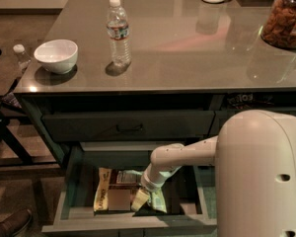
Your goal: Pick brown chip bag from middle drawer and place on counter
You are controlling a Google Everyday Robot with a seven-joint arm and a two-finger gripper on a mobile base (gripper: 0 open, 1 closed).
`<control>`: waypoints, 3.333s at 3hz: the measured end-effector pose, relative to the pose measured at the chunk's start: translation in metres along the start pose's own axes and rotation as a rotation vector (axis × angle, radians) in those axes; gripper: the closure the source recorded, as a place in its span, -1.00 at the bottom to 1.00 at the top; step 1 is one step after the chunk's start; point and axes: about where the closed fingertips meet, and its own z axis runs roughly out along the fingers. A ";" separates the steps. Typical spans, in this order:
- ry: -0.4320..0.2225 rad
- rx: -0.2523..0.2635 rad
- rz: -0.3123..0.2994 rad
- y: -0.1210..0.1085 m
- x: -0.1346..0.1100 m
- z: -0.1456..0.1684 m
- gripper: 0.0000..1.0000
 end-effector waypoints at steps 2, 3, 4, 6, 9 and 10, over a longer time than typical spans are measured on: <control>0.000 0.000 0.000 0.000 0.000 0.000 0.31; 0.000 0.000 0.000 0.000 0.000 0.000 0.77; 0.000 0.000 0.000 0.000 0.000 0.000 1.00; -0.022 -0.001 0.019 0.001 0.000 -0.007 1.00; -0.055 0.160 0.184 0.008 0.036 -0.100 1.00; -0.073 0.233 0.204 0.015 0.046 -0.147 1.00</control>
Offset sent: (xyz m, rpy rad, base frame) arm 0.0000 0.0000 0.0000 0.0000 0.0000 0.0000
